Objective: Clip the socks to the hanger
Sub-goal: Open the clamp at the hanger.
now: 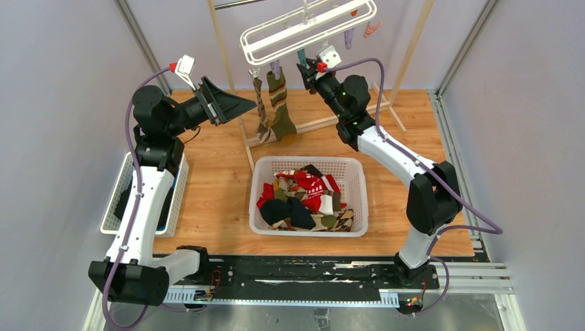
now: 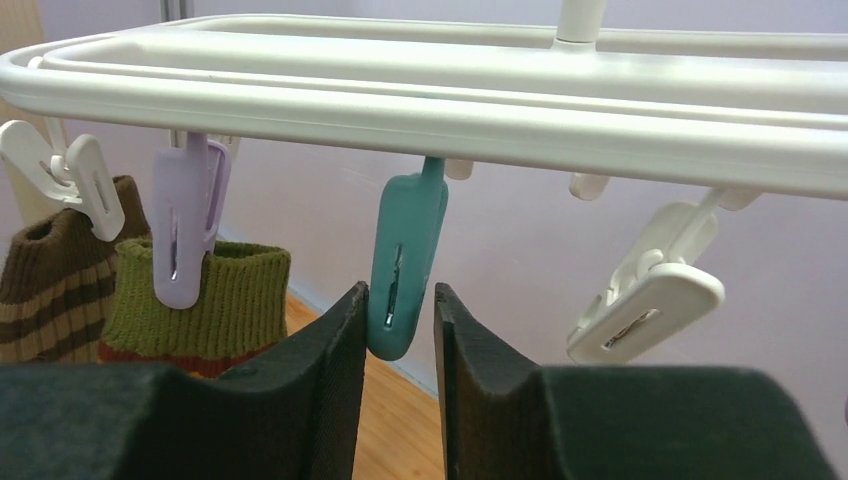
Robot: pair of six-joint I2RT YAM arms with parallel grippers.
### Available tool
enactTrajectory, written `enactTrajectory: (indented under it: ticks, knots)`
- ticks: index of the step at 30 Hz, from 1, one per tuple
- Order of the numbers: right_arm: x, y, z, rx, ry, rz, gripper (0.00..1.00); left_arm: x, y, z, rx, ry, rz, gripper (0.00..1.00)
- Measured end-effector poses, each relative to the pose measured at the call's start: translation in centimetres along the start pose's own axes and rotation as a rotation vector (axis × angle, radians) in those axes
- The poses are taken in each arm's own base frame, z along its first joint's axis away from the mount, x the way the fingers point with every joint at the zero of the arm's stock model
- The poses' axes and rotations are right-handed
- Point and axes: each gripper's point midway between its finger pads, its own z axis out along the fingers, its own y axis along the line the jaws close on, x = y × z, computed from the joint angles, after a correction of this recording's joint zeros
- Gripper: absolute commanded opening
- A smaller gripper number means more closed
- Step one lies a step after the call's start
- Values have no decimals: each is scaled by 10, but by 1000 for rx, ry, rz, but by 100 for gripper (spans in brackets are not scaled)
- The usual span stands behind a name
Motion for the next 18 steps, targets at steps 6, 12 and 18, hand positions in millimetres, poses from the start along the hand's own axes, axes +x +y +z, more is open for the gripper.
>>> enactTrajectory:
  ticks: [6, 12, 18]
  knots:
    - [-4, 1, 1, -9, -12, 3, 5, -1, 1, -1, -3, -3, -4, 99]
    - [-5, 3, 1, -15, -15, 3, 0, -1, 2, -1, -4, -4, -10, 99]
    - [-14, 15, -2, -22, -8, 15, 0, -1, 5, 0, -12, -10, -10, 96]
